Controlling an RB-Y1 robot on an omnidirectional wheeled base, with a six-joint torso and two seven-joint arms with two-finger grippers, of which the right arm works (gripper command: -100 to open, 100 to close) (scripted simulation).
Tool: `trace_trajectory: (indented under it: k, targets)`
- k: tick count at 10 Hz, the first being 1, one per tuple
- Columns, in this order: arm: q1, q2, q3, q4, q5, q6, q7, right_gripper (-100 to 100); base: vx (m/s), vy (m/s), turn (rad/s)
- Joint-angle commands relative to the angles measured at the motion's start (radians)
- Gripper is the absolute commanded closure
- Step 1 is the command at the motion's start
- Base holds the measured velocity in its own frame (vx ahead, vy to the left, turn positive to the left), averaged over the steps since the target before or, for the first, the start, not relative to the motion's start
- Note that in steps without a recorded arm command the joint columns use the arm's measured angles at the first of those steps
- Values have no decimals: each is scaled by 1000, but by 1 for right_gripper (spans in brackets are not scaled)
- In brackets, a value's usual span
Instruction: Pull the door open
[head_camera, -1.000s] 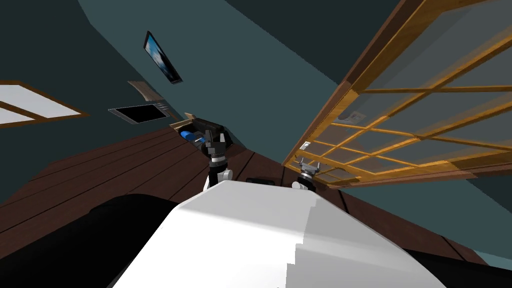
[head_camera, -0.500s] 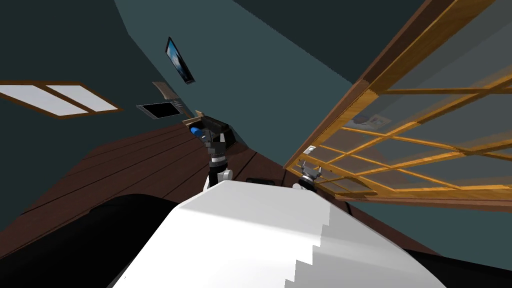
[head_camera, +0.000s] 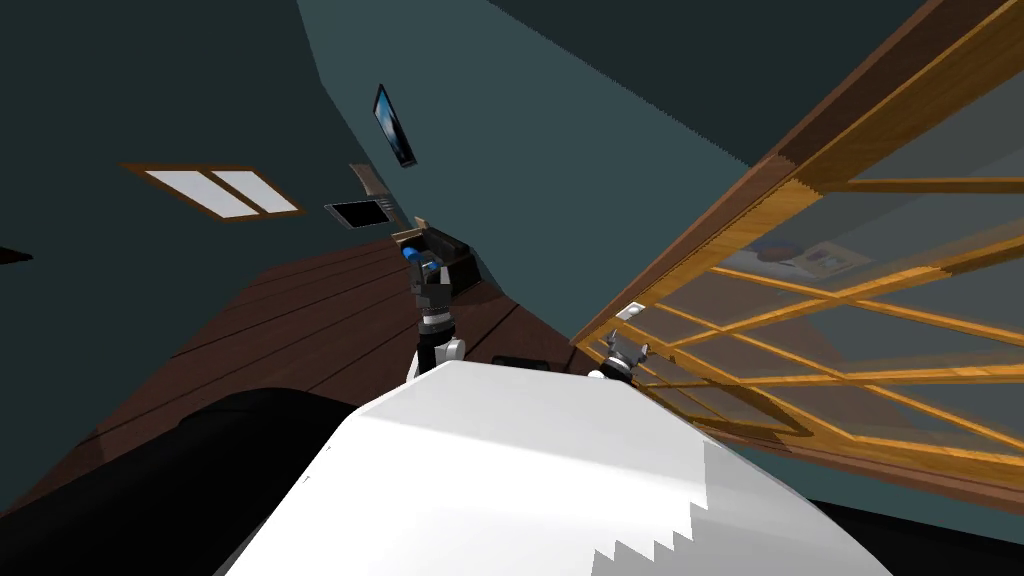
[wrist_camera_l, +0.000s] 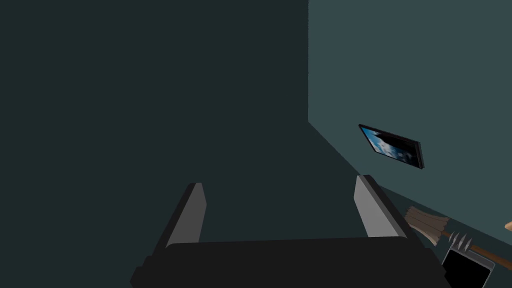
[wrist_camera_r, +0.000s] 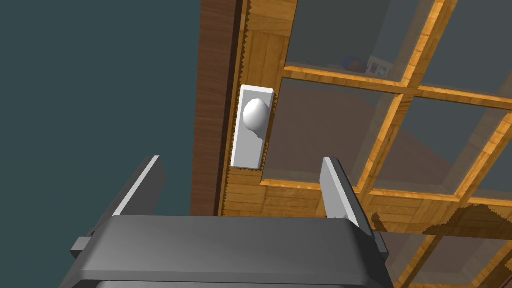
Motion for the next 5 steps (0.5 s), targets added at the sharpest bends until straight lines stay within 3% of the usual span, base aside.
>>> trace_trajectory:
  k: [1, 3, 5]
  targets:
    - [-1, 2, 1, 31, -22, -17, -23, -100, 5, -124, 151]
    - [-7, -3, -2, 77, -58, -35, -57, -100, -3, -111, 289]
    - [-12, -6, -3, 109, -82, -48, -80, -100, -3, -103, 178]
